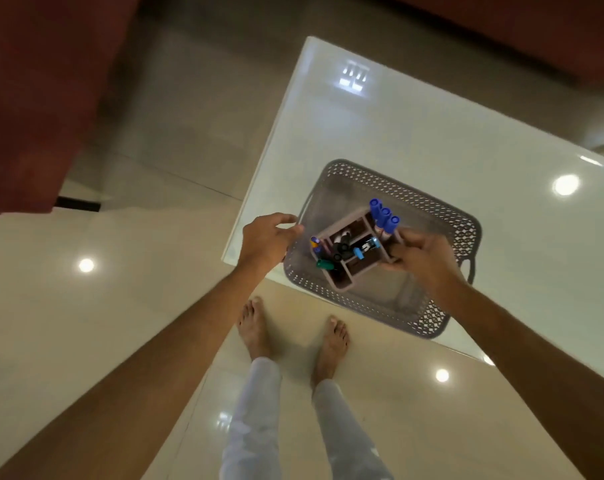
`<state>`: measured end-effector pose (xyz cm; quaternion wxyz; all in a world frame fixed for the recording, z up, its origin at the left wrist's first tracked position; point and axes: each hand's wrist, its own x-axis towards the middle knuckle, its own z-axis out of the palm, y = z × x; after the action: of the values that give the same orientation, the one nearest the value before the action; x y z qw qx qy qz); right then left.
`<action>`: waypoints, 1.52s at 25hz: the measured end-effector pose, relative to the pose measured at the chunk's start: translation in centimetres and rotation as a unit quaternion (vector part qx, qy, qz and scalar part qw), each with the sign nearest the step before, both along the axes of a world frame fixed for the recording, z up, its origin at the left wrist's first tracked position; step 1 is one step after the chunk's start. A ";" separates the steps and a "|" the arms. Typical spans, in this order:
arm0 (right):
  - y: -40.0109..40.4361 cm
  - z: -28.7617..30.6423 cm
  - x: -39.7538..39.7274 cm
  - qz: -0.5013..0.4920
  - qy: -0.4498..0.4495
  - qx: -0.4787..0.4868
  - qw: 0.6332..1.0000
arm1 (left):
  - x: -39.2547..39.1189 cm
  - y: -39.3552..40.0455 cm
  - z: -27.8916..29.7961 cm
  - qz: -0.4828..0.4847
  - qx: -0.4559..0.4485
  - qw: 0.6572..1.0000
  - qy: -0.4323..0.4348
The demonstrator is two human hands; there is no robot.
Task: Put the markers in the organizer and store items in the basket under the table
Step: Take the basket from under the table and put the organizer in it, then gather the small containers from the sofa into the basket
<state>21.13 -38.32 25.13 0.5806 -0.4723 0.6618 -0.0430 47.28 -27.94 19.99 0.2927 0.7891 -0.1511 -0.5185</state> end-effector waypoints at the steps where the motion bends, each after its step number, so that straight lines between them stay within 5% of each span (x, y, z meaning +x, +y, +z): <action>1: 0.9 -1.5 1.6 -0.001 -0.006 0.025 1.000 | 0.3 0.1 0.0 0.018 0.010 1.000 0.020; 7: 2.4 -4.3 5.4 -0.075 -0.007 0.086 0.993 | 2.4 1.8 -0.3 0.019 0.019 0.997 0.068; 14: 1.0 1.0 7.3 0.169 0.122 -0.003 0.978 | 2.4 3.7 3.1 -0.074 -0.067 0.994 -0.044; 20: 0.2 19.2 7.0 0.423 0.162 -0.252 0.855 | 7.7 7.0 21.7 -0.214 -0.167 0.933 -0.237; 26: 0.3 42.3 5.5 0.432 0.168 -0.487 0.740 | 9.5 10.4 47.3 -0.240 -0.158 0.849 -0.444; 30: 1.8 49.4 7.1 0.442 0.163 -0.571 0.672 | 9.8 13.6 54.8 -0.254 -0.130 0.797 -0.533; 38: 3.8 48.1 19.1 0.464 0.172 -0.527 0.691 | 22.4 15.8 56.6 -0.248 -0.098 0.799 -0.538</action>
<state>40.26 -34.55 73.18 0.0585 -0.9468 0.3153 -0.0279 69.68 -12.15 76.54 0.1016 0.8436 -0.5251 -0.0475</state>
